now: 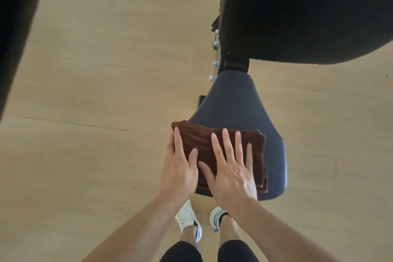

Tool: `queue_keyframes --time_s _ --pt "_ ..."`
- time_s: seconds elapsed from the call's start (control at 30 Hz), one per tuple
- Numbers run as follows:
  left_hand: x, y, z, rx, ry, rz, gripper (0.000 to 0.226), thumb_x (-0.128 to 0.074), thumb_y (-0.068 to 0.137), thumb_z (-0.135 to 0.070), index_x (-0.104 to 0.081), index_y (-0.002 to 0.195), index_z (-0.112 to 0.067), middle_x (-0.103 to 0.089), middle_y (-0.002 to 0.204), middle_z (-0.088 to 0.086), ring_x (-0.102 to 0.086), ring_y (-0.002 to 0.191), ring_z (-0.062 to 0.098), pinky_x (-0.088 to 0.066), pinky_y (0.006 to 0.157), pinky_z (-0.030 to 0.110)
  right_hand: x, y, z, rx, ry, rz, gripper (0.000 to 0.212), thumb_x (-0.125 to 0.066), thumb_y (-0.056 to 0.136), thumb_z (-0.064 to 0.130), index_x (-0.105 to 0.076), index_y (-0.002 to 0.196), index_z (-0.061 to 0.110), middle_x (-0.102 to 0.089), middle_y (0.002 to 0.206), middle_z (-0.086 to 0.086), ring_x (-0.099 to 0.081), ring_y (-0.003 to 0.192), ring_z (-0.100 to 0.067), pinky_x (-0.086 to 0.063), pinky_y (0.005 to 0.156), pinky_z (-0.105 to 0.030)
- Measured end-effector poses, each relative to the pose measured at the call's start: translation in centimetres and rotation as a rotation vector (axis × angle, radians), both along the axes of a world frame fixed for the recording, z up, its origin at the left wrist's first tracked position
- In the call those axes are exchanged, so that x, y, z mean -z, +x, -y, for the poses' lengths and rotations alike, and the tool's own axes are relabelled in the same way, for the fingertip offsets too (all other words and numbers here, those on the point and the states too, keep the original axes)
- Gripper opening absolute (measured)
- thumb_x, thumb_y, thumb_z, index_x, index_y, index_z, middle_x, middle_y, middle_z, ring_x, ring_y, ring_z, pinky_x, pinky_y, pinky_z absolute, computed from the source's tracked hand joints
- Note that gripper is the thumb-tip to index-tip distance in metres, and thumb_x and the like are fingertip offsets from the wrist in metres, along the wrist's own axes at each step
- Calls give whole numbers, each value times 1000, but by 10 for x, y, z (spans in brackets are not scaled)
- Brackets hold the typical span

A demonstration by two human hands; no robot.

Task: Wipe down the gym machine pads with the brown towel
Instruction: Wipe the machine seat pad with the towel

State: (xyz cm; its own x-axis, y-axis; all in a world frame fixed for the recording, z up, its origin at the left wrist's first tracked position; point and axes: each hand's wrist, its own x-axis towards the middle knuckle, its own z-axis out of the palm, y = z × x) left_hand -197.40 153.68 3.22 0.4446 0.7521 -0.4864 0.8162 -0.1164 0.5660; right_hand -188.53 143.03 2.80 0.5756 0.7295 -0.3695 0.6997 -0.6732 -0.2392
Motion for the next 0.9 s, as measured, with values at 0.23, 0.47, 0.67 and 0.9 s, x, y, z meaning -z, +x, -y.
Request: queue_keyframes --time_s 0.23,0.47,0.67,0.9 --pt "12 28 -29 71 58 -17 64 -39 104 -41 -13 161 -27 -34 157 7 -50 133 29 -45 107 43 12 48 -34 -206 83 1 61 -21 107 53 -22 161 25 -14 171 2 4 158 -21 1 127 -45" --pt "23 63 -74 169 -57 88 40 -34 108 -33 -46 146 -25 -63 136 6 -59 123 27 -44 97 34 17 85 -73 -268 113 -11 61 -13 107 46 -12 163 22 -8 171 10 12 157 -18 10 127 -41" --pt "20 53 -67 154 -8 127 36 -35 108 -36 -57 135 -25 -71 119 4 -65 109 27 -47 85 35 15 87 -72 -260 147 -36 61 -20 108 50 -8 163 28 -4 171 12 15 157 -15 17 125 -37" --pt "9 16 -20 19 132 96 50 -39 107 -27 -36 157 -27 -38 162 -9 -42 144 15 -38 115 32 8 89 -64 -374 107 -104 87 -33 92 78 -1 162 37 10 169 18 29 152 -12 10 127 -46"
